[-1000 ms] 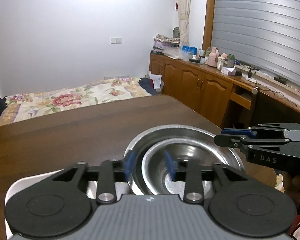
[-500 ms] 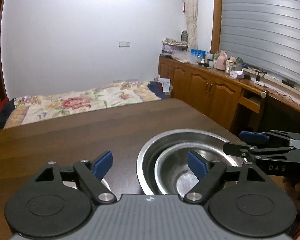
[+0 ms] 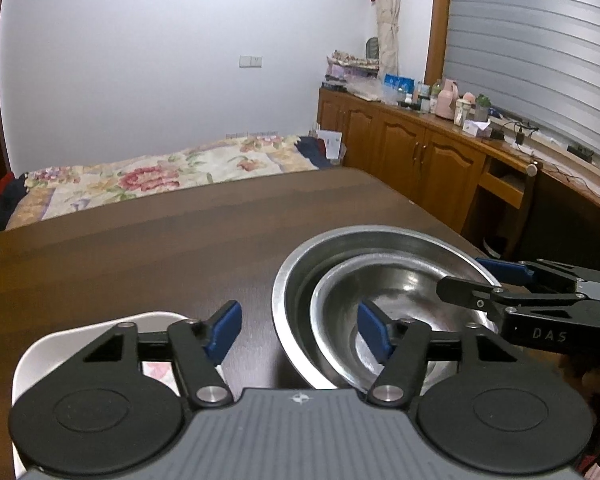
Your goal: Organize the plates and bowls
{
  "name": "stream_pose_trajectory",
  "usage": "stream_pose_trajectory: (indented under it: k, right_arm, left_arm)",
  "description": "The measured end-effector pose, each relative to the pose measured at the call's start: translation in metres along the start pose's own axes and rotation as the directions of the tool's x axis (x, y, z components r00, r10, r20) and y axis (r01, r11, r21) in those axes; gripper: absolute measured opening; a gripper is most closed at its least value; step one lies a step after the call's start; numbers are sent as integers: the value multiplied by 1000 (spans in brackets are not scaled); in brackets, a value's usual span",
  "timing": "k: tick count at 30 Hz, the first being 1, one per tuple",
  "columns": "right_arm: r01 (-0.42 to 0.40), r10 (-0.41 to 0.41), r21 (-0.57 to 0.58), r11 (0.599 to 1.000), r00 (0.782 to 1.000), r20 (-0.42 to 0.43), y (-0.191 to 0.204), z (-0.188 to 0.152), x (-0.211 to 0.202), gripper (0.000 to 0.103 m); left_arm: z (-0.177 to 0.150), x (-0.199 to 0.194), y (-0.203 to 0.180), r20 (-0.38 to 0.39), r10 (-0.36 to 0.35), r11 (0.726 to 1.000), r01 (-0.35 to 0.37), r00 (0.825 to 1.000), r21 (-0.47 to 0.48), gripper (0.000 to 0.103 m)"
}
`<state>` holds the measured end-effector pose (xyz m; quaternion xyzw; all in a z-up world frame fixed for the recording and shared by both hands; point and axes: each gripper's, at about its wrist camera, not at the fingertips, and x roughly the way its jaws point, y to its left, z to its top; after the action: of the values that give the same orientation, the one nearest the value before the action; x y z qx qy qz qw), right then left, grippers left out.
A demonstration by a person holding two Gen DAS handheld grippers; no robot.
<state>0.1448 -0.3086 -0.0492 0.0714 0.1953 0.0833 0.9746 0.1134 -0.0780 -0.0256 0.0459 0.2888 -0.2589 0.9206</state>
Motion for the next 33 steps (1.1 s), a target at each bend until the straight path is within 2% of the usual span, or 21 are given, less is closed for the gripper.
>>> stream_pose_trajectory:
  k: [4,8,17,20,22,24,28,33]
  right_arm:
    - [-10,10,20,1000,1000,-4,-1,0,1,63]
    - [-20,20,34,999,1000,-9,-2,-2,1,63]
    - [-29,29,48,998,999,-16,0,-6,0,61]
    - [-36,38,51,998,999,-21,1,-8,2,52]
    - [-47,49,53,997,998,-28,3,-9,3,38]
    - [-45,47,56,997,998,-30,3,-10,3,30]
    - [-44,47,97,994,998,-28,1,-8,0,26]
    - [-46,47,108,993,999,-4,5,4,-7,26]
  left_arm:
    - [-2,5,2,-35,2,1000,-2,999,-7,60]
    - [-3,8,4,-63,-8,1000,6,998,-18,49]
    - [-6,9,3,-82,-30,999,27,996,-32,44]
    - [-7,10,3,-85,-46,998,43,995,-36,37]
    - [-7,10,1,-89,-45,999,42,995,-33,33]
    - [-7,9,0,-91,-41,999,38,995,-34,32]
    - [-5,5,3,-93,-61,996,55,994,-65,31]
    - [6,-11,2,-60,-58,997,55,996,-56,31]
